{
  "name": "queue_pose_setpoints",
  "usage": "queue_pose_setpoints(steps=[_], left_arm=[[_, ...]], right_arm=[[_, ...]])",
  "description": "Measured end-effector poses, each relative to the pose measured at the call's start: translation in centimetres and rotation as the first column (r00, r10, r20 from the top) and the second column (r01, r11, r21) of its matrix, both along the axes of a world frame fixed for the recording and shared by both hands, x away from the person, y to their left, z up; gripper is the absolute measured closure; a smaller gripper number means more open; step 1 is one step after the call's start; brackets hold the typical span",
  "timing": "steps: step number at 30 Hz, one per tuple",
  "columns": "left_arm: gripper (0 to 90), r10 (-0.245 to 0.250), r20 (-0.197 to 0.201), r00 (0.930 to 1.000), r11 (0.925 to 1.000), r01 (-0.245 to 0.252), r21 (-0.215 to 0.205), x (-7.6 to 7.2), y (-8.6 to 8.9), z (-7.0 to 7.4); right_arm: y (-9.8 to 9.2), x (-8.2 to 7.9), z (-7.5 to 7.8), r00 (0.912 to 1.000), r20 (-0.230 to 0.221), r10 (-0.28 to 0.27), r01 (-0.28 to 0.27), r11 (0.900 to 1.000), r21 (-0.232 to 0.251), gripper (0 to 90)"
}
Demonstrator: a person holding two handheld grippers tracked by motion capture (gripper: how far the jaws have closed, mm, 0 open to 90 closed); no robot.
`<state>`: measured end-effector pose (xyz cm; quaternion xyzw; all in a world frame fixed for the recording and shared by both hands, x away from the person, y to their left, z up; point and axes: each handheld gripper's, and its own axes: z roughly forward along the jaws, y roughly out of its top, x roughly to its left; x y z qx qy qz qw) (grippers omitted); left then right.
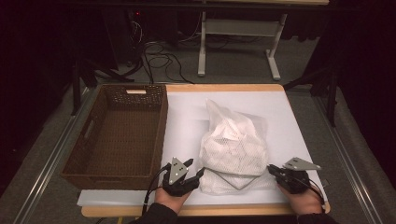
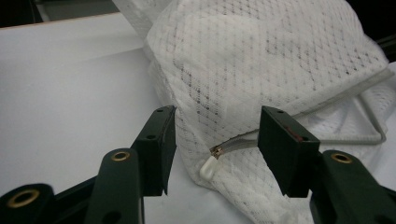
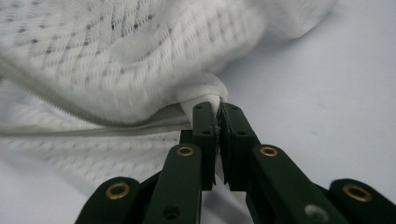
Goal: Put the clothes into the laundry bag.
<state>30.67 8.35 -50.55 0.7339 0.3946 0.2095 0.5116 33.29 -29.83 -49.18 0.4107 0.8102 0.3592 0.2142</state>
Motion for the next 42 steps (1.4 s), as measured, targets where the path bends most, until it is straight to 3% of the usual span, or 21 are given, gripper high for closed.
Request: queue_pose_setpoints(steps=[2,6,7,9,11,14,16,17,19,21,24,28,33,36,38,40,42], left_arm=[[47.3,0.002,0.000,1.0000,1.0000,-0.002,0.002,0.1,0.0,0.0],[48.3,0.010,-0.012,0.9999,0.9999,-0.010,0.009,0.1,0.1,-0.2],[48.3,0.009,-0.010,0.9999,0.9999,-0.009,0.009,0.0,0.2,-0.2],[48.3,0.010,0.002,0.9999,0.9999,-0.010,0.007,-0.2,0.3,-0.1],[48.3,0.008,-0.001,1.0000,0.9999,-0.008,0.008,-0.1,0.4,-0.1],[48.3,0.013,-0.018,0.9998,0.9998,-0.012,0.012,0.2,0.4,-0.3],[48.2,0.017,-0.015,0.9997,0.9998,-0.017,0.012,0.1,0.4,-0.3],[48.2,0.019,-0.012,0.9997,0.9998,-0.019,0.012,0.1,0.4,-0.3],[48.0,0.022,-0.011,0.9997,0.9996,-0.022,0.016,0.0,0.5,-0.2],[47.9,0.023,-0.013,0.9996,0.9996,-0.023,0.014,-0.1,0.6,-0.3],[47.7,0.021,-0.017,0.9996,0.9996,-0.021,0.020,-0.1,0.6,-0.4],[47.7,0.010,-0.029,0.9995,0.9993,-0.009,0.036,0.0,0.5,-0.6],[50.1,-0.034,-0.074,0.9967,0.9966,0.039,0.073,0.2,-0.2,-1.2],[52.7,-0.055,-0.106,0.9928,0.9934,0.065,0.094,0.5,-0.9,-1.5],[55.3,-0.072,-0.140,0.9875,0.9889,0.089,0.119,0.9,-1.6,-1.7],[61.2,-0.092,-0.174,0.9805,0.9784,0.121,0.168,1.3,-2.3,-1.9],[67.6,-0.113,-0.187,0.9759,0.9730,0.147,0.178,1.4,-2.7,-1.9]], right_arm=[[-1.1,-0.9,0.5,0.9998,0.018,-0.012,0.012,1.000,0.014,86.8],[-2.1,-0.5,-0.9,0.9943,-0.090,-0.058,0.058,0.998,0.002,82.5],[-2.0,-0.6,-0.6,0.9962,-0.066,-0.057,0.058,0.998,0.008,81.9],[-1.8,-1.4,1.3,0.9968,0.045,-0.066,0.063,0.996,0.060,79.0],[-1.6,-1.9,2.0,0.9938,0.099,-0.051,0.042,0.995,0.090,79.6],[-0.4,-3.0,3.2,0.9860,0.167,0.010,-0.029,0.993,0.116,90.0],[1.1,-3.1,3.0,0.9854,0.154,0.073,-0.093,0.988,0.124,90.0],[2.0,-2.9,2.6,0.9873,0.123,0.100,-0.115,0.985,0.125,90.0],[3.5,-2.1,1.2,0.9870,0.070,0.145,-0.150,0.986,0.071,90.0],[4.5,-0.6,-0.3,0.9907,0.004,0.136,-0.136,0.991,0.005,90.0],[4.6,1.1,-1.4,0.9952,-0.026,0.095,-0.096,0.994,-0.050,90.0],[4.0,2.0,-1.5,0.9972,-0.028,0.070,-0.071,0.996,-0.046,90.0],[3.2,-0.1,0.6,0.9952,0.051,0.084,-0.087,0.995,0.056,89.9],[2.8,-1.0,0.9,0.9933,0.066,0.094,-0.098,0.993,0.062,89.9],[2.8,-1.2,0.8,0.9937,0.059,0.095,-0.099,0.993,0.068,89.4],[3.2,-1.1,0.8,0.9924,0.055,0.110,-0.113,0.992,0.059,88.9],[3.6,-1.1,0.6,0.9915,0.054,0.119,-0.121,0.991,0.049,88.6]])
